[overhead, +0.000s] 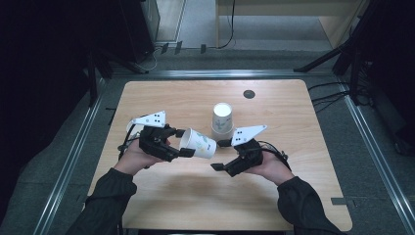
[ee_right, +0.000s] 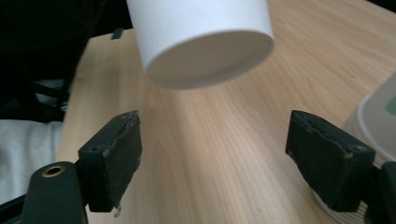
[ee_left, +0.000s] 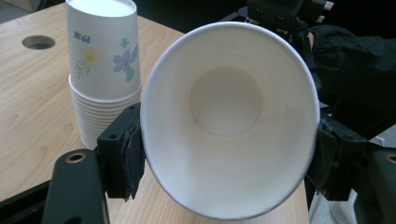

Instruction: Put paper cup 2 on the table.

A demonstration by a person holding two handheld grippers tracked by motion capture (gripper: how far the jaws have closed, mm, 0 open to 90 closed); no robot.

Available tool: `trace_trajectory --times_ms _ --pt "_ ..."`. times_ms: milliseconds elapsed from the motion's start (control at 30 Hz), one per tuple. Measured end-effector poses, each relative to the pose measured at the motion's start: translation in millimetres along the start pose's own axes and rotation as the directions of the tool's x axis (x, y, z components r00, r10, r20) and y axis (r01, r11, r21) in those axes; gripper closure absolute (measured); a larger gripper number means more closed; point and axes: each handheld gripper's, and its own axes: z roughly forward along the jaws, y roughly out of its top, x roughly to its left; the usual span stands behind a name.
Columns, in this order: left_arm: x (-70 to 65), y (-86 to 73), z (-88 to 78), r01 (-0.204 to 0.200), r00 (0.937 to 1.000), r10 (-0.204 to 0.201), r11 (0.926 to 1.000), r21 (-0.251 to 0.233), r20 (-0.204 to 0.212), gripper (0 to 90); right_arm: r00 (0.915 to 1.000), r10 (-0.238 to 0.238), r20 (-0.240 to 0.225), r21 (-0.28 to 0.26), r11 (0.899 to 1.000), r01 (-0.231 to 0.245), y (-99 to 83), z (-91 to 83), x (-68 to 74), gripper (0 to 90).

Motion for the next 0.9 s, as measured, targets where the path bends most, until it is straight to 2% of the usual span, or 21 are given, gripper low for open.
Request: trace_trajectory --times_ms 167,333,367,500,633,900 --pt "0.1 2.4 -4.7 0.006 0.9992 -0.005 0.9993 0.037 -0.041 25.1 0.9961 -0.002 0.088 0.014 1.0 0.001 -5.2 3.7 -1.0 18.9" --pt "-0.2 6.0 -7.4 0.008 0.9953 0.0 0.9962 0.086 -0.096 25.1 0.9956 -0.019 0.092 0.03 0.999 0.016 -6.8 5.4 -0.8 18.3" --pt "0.3 6.8 -7.9 0.014 0.9948 -0.003 0.9945 0.104 -0.102 25.1 0.9954 -0.023 0.093 0.031 0.999 0.02 -7.2 5.8 -0.9 18.1" --pt "-0.1 8.0 -10.0 0.017 0.9925 -0.001 0.9922 0.124 -0.122 25.0 0.9946 -0.028 0.1 0.057 0.998 0.022 -9.4 6.8 -1.0 17.8" --pt "-2.2 10.6 -11.5 0.013 0.9897 0.011 0.9862 0.165 -0.142 25.0 0.9945 -0.001 0.104 0.065 0.998 -0.006 -10.8 6.4 -2.5 17.8" --pt "-1.5 10.5 -19.6 0.012 0.9813 0.034 0.9711 0.238 -0.189 24.9 0.9927 0.01 0.121 0.051 0.999 -0.016 -13.2 -2.0 -4.3 17.7"
